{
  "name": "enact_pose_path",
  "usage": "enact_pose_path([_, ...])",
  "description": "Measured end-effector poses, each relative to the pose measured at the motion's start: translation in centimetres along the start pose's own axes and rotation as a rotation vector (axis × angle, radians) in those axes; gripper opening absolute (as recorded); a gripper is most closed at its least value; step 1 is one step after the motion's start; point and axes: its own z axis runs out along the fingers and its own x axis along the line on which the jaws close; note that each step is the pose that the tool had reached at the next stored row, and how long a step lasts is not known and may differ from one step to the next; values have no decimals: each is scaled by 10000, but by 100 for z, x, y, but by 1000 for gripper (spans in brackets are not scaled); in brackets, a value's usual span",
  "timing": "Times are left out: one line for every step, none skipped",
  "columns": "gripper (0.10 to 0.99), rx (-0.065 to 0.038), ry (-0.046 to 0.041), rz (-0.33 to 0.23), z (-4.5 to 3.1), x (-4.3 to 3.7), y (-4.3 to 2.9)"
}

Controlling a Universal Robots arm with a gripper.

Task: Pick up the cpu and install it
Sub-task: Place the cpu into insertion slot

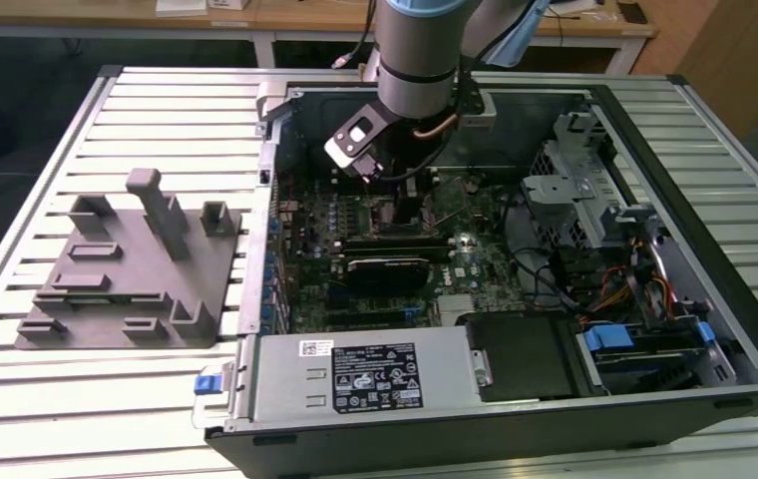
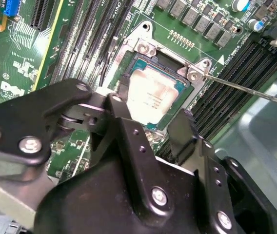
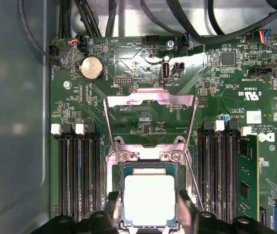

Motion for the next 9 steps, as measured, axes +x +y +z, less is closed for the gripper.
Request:
enact_pose_path([525,0,1,0,0,0,0])
enact_pose_path([525,0,0,0,0,0,0])
enact_pose_path([525,0,0,1,-1,0,0])
enact_pose_path([459,0,0,0,-1,0,0])
enact_pose_path([400,0,-1,0,-1,0,0])
enact_pose_path([345,0,0,0,-1,0,0])
enact_pose_path([345,0,0,0,-2,0,0])
enact_pose_path([286,0,0,0,-2,0,0])
enact_pose_path([227,0,0,0,-2,0,0])
